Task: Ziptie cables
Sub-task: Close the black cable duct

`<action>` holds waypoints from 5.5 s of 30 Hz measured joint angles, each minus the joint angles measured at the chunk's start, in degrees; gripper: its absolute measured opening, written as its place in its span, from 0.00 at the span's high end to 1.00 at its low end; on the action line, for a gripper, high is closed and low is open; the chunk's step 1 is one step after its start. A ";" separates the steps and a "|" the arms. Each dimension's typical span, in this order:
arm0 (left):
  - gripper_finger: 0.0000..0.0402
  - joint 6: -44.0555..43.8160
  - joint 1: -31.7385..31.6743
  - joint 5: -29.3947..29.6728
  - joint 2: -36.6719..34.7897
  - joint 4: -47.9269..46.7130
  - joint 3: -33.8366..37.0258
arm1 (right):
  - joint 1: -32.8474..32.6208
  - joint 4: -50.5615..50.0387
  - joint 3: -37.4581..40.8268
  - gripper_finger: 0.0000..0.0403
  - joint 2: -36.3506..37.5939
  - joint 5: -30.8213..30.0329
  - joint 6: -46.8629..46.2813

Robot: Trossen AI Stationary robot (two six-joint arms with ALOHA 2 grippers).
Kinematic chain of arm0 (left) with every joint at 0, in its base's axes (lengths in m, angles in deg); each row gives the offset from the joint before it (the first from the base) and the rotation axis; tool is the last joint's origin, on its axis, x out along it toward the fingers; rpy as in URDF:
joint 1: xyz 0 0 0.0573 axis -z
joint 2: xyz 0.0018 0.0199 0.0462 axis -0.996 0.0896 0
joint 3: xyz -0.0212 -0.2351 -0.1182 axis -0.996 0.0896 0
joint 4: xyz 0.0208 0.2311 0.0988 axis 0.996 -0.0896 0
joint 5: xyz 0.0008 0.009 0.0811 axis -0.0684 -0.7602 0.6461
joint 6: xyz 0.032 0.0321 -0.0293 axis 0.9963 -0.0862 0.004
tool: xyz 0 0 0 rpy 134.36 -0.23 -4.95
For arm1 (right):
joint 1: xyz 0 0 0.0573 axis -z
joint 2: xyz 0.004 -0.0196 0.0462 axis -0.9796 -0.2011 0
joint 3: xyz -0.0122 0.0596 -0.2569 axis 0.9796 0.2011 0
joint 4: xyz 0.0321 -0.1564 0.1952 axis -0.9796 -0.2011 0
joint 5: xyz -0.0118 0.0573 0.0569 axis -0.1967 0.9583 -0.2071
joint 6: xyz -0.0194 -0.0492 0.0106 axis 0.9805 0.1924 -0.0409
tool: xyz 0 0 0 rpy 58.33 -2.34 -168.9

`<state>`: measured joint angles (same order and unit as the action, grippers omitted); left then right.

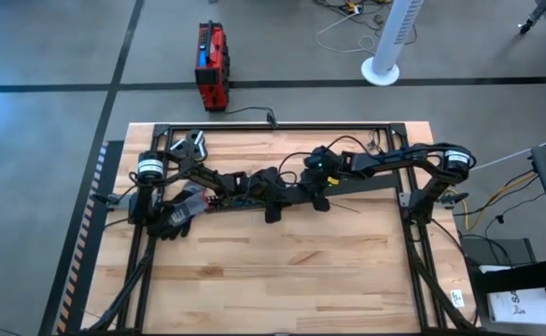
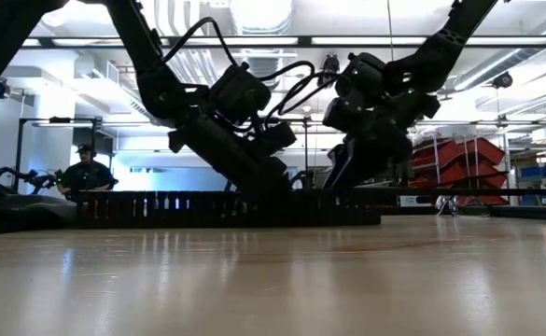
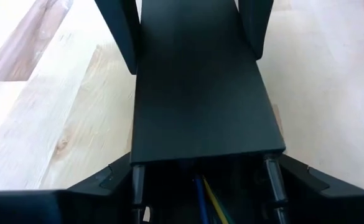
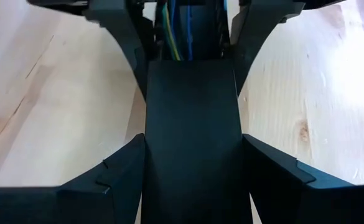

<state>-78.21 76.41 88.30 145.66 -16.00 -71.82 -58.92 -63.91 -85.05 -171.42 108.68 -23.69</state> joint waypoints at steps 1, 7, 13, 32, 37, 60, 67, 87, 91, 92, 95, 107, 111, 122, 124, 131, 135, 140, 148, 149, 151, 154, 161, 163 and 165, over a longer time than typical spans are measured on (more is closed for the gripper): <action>0.42 -0.05 -0.03 0.11 0.01 0.15 0.04 | -0.11 0.50 0.02 0.46 -0.10 -0.19 -0.13; 0.43 0.09 -0.09 0.43 0.00 0.44 0.25 | -0.51 0.88 -2.41 0.46 -2.93 0.45 -1.39; 0.45 -0.50 -0.07 0.52 0.04 1.98 -0.21 | -1.28 2.69 -4.76 0.46 -4.06 -0.71 -2.43; 0.32 -0.61 -0.37 0.83 -11.34 -7.08 2.10 | -2.30 2.34 -6.15 0.46 -5.59 -3.67 -2.01; 0.31 -1.39 -0.35 2.12 -14.99 -13.71 4.42 | -2.22 1.40 -6.13 0.46 -5.48 -4.48 -1.70; 0.46 -8.79 -0.42 2.32 -11.46 0.31 16.38 | -2.30 2.70 -5.70 0.46 -5.35 -2.39 -1.67; 0.42 -7.84 -0.41 2.41 -11.32 -0.23 15.62 | -2.77 1.43 -6.32 0.46 -5.50 0.07 0.17; 0.45 -8.34 -0.57 2.35 -11.15 1.09 15.46 | -3.45 -3.60 -7.01 0.46 -5.82 -6.50 -1.27; 0.42 -7.71 -0.57 2.32 -11.06 1.11 14.35 | -4.64 -3.71 -9.06 0.46 -7.44 -6.76 -0.72; 0.42 -7.62 -0.57 2.32 -11.06 1.15 14.25 | -4.82 -3.99 -9.63 0.46 -7.67 -6.93 -0.83; 0.43 -7.59 -0.59 2.32 -11.06 1.39 14.11 | -5.15 -5.11 -10.96 0.46 -8.17 -6.53 -0.39; 0.42 -7.53 -0.68 2.35 -11.06 2.41 14.27 | -5.26 -8.27 -13.44 0.46 -8.33 -8.41 -3.70; 0.45 -7.23 -0.70 2.01 -11.06 3.09 14.44 | -5.37 -10.04 -13.23 0.46 -8.17 -10.71 -5.26; 0.42 -7.79 -0.70 1.96 -11.06 3.76 14.12 | -5.34 -12.38 -13.66 0.46 -8.09 -9.97 -4.43; 0.43 -7.53 -0.70 1.99 -11.06 3.68 13.59 | -5.54 -10.00 -13.54 0.46 -8.41 -8.26 -3.89; 0.43 -6.91 -0.72 1.95 -10.92 3.38 10.84 | -6.43 -4.65 -13.41 0.46 -9.28 -7.17 -2.49; 0.42 -6.02 -0.74 1.43 -10.78 2.50 9.27 | -6.53 -3.08 -13.25 0.46 -9.35 -7.06 -3.73; 0.44 -5.48 -0.81 1.45 -10.69 2.17 8.18 | -6.40 -3.82 -13.21 0.46 -9.19 -8.48 -3.46; 0.30 -6.31 -0.83 0.98 -12.80 4.52 9.01 | -5.65 -5.04 -13.00 0.46 -9.08 -9.02 -3.52; 0.28 -7.34 -0.83 0.97 -12.83 4.44 9.36 | -5.55 -5.15 -13.01 0.46 -9.08 -8.94 -3.52; 0.25 -7.96 -0.83 0.94 -13.24 3.18 10.42 | -5.48 -5.47 -12.93 0.46 -9.08 -8.94 -3.47; 0.22 -8.03 -0.83 0.94 -14.16 1.72 11.20 | -5.29 -5.75 -12.90 0.46 -9.07 -8.89 -3.47; 0.23 -7.39 -0.83 0.93 -14.62 -1.78 14.58 | -4.98 -6.54 -12.83 0.46 -8.97 -8.50 -3.26; 0.23 -8.42 -0.83 0.97 -14.64 -1.76 15.97 | -4.93 -7.10 -12.85 0.46 -9.02 -8.49 -3.29; 0.23 -8.54 -0.81 1.11 -14.62 -2.64 17.70 | -4.87 -8.63 -12.83 0.46 -8.90 -8.50 -3.12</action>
<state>-86.75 75.60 89.41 131.03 -18.64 -54.12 -63.79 -72.54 -97.88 -180.32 100.18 -26.82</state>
